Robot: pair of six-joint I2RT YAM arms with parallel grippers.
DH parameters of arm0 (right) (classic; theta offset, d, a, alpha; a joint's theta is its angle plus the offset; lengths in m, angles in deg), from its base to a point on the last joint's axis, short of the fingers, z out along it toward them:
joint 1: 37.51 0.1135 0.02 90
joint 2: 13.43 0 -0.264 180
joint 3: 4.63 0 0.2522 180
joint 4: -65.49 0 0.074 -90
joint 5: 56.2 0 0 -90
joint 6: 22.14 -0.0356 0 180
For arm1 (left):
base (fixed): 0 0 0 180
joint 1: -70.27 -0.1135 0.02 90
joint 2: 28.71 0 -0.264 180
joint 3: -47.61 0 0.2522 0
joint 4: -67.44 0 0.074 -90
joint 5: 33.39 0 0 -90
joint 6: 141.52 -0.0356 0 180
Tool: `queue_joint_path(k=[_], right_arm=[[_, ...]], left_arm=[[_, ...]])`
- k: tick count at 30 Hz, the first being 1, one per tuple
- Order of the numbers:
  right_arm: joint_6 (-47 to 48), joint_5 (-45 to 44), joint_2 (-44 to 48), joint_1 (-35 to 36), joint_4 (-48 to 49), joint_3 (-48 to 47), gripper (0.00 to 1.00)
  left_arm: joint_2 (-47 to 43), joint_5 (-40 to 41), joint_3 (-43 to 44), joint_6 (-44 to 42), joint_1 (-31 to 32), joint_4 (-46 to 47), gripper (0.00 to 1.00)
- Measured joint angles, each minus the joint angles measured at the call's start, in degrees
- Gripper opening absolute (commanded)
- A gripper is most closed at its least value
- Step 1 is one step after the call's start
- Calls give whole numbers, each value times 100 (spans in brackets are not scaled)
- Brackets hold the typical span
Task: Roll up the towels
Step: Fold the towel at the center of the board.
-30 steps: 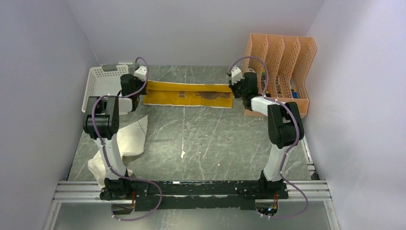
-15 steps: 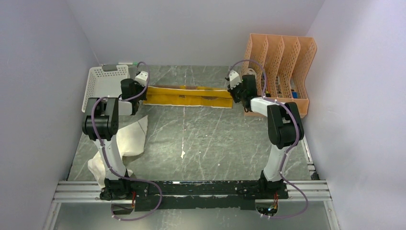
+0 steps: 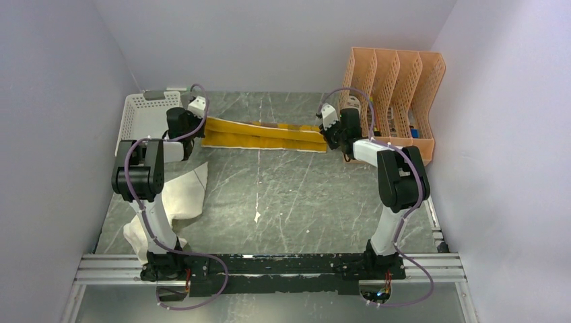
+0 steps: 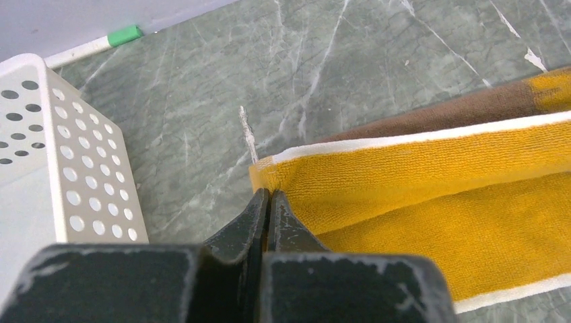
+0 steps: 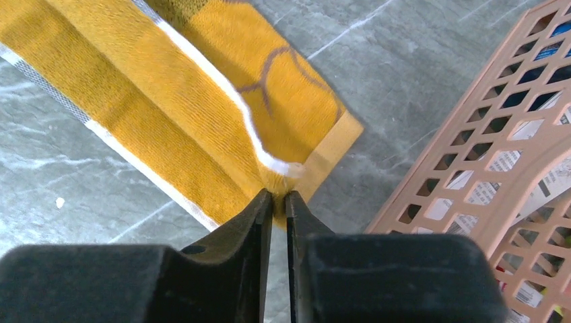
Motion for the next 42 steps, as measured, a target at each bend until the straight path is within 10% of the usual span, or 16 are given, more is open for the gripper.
queue_joint_path(k=[5,8,25,27,42], right_arm=[[-50,-173,0,4,-63,13,45],[-116,-317,48,15,24,57,57],[-728,450,1034,24,1635,11,79],[-855,518,879,26,1742,-107,93],[-1394,514,-734,1220,1429,-1008,100]], left_arm=[[0,-90,0,-15,-9,-74,73],[-76,-164,-2,-35,-26,-229,80],[-1683,-422,496,-13,-76,-334,88],[-1637,-424,595,72,-83,-422,88],[1126,-1010,3958,999,374,-3663,80]])
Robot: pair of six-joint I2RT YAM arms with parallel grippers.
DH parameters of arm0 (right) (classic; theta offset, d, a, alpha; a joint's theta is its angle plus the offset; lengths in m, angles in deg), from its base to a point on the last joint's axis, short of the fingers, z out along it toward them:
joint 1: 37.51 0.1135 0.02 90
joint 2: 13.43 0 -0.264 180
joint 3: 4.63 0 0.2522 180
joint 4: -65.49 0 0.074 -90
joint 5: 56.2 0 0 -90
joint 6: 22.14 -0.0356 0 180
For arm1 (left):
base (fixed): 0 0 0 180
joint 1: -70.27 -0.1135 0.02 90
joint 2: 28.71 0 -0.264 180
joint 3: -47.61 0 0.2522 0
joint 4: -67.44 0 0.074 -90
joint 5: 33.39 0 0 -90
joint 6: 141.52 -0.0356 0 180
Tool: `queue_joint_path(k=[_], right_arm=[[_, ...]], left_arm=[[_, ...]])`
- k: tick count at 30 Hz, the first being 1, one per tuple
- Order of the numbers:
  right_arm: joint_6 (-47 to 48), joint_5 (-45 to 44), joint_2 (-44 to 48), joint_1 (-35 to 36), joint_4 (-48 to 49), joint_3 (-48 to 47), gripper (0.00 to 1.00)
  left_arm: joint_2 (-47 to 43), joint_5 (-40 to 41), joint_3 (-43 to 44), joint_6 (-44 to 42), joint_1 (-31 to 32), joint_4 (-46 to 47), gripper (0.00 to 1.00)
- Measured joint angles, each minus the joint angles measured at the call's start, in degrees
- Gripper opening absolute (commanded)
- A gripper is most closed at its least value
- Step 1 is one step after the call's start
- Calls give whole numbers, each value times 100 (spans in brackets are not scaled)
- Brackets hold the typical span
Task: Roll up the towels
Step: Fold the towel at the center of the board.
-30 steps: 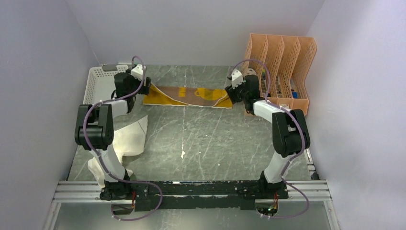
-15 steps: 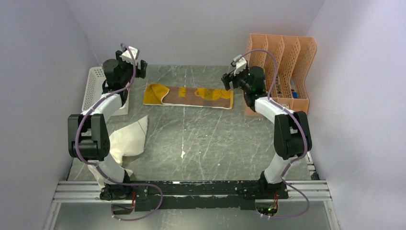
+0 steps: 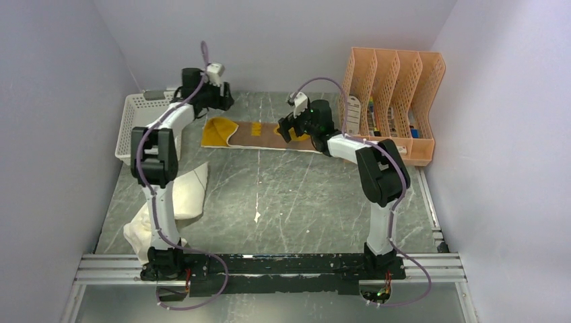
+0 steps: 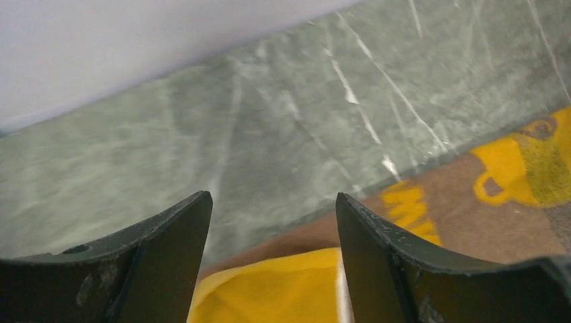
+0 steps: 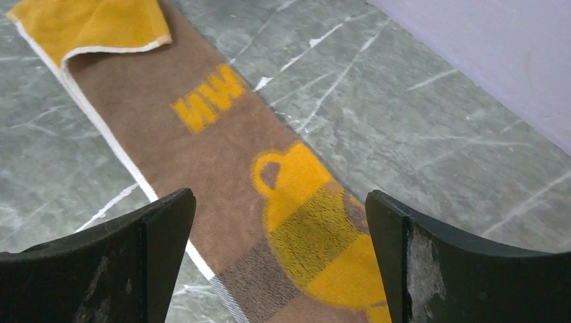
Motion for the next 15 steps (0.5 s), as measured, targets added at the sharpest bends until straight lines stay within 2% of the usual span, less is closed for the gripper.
queue_joint_path(k=[9,13,15], right_arm=[[44,-179,157,-173,42,564,100],[46,-203,157,-166,-35,614,97],[42,-221,155,-160,-42,616,93]], left_arm=[[855,1027,970,-35,1316,-1086,75],[1110,1633,1121,-46,1486,-1421,75],[1137,1875,1038,-42,1453,-1523,75]])
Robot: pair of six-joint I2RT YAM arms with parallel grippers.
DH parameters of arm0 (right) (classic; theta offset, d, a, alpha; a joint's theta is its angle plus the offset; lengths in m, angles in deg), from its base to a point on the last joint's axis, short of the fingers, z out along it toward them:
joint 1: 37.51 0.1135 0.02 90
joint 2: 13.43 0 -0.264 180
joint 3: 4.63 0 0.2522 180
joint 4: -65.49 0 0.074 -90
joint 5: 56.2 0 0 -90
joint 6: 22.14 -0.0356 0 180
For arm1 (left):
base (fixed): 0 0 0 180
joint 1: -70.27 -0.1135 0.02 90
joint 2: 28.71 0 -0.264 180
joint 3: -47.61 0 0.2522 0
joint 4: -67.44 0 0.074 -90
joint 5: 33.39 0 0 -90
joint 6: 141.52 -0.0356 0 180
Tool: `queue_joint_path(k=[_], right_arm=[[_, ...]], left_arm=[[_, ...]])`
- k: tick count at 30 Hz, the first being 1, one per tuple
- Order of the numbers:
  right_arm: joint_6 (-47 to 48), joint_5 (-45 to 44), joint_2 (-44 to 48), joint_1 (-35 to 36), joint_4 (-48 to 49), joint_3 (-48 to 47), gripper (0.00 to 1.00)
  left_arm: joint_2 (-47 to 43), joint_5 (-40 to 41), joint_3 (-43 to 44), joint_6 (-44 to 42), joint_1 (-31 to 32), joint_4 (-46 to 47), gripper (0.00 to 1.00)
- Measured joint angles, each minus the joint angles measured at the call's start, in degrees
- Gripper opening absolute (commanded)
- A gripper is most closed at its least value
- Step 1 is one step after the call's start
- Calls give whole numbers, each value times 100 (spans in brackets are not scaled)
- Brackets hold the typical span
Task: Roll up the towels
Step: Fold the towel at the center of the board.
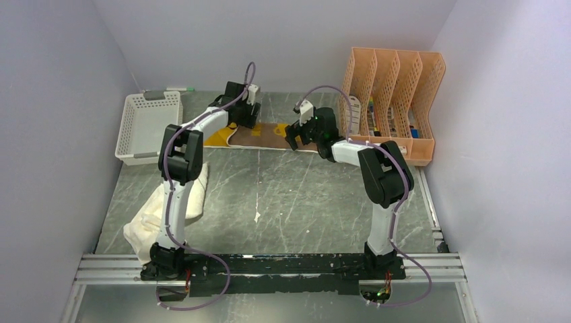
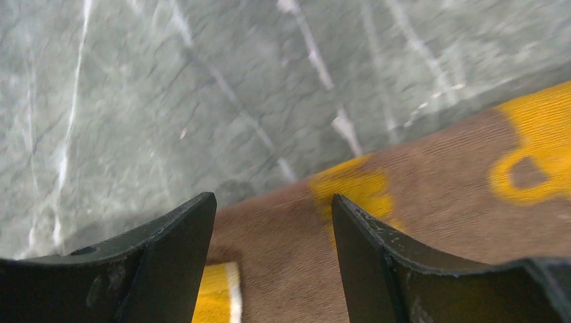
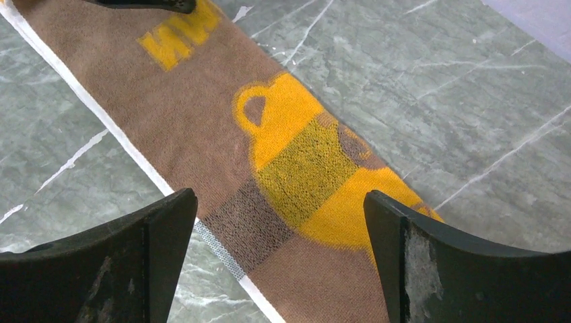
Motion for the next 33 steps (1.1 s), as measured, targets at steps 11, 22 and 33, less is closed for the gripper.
queue_joint_path(k=[11,22,33], right_arm=[[-457,15,-599,-326,-92,-11,74],[-804,214,-907,-479,-490,-610,77],[-1130,531,-944,-758,-710,-765,78]], left_arm=[[-319,557,-702,61,-177,20,75],[-1049,756,-1438,136,-479,-232,77],[-1838,1368,-2243,597,-1318,-898,78]])
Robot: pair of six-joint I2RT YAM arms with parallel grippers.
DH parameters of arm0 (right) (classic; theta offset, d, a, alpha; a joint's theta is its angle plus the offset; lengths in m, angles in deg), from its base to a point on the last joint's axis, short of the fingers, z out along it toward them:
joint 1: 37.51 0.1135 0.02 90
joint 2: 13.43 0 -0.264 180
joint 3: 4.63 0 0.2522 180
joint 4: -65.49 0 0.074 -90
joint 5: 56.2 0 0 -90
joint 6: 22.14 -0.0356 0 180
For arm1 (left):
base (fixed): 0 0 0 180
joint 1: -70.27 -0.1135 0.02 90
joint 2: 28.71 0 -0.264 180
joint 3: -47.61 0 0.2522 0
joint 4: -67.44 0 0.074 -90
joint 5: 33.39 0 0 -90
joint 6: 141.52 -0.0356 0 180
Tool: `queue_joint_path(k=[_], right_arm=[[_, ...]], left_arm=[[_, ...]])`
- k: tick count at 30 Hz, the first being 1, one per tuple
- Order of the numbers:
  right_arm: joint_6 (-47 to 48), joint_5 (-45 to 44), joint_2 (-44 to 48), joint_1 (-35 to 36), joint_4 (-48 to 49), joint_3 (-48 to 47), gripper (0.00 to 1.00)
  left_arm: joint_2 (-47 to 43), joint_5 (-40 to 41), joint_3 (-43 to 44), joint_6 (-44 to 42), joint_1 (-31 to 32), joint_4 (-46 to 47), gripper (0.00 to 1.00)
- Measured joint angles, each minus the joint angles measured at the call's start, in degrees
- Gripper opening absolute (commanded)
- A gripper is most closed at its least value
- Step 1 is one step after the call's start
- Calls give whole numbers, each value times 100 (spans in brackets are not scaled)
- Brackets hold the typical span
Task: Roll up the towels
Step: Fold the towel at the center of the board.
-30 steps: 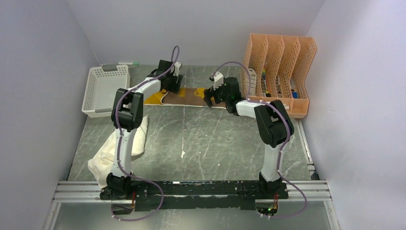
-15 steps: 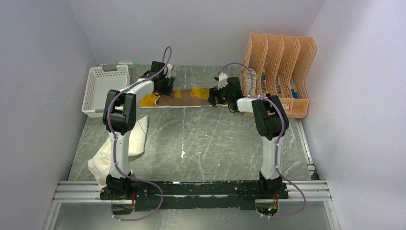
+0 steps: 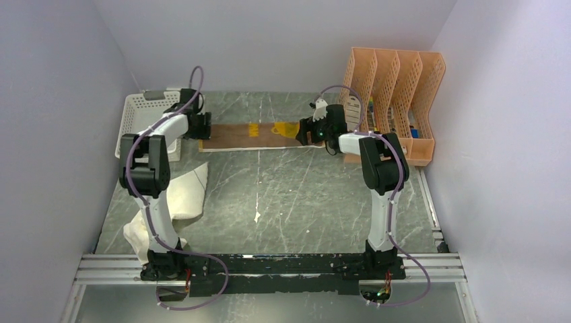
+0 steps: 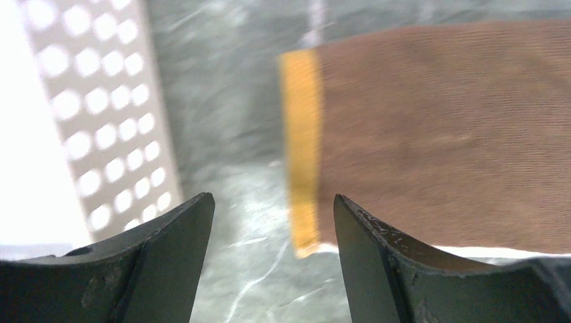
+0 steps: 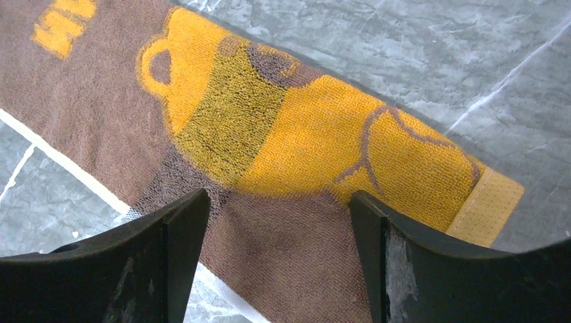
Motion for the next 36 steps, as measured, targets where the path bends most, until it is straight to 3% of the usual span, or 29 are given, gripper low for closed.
queue_joint_path(k=[5,8,18,28,33,36], right_arm=[[-33,39,2,-7,2,0,79],[-33,109,31,-13,0,22,79],[-24,295,271,-26,-308,87,80],[-15,529,437,-26,-372,111,80],[-31,588,439,-28,-374,149,80],[-28,614,442,-28,-365,149,80]], left_arm=[[-638,-4,-568,302,-407,13,79],[-765,-472,-621,319,-435,122,78],[264,-2555,-57,426,-621,256,73],[326,-3504,-356,1073,-1270,828,70],[326,-3794,-531,1217,-1335,1145,60],[334,-3860,-625,1316,-1344,1314,46]])
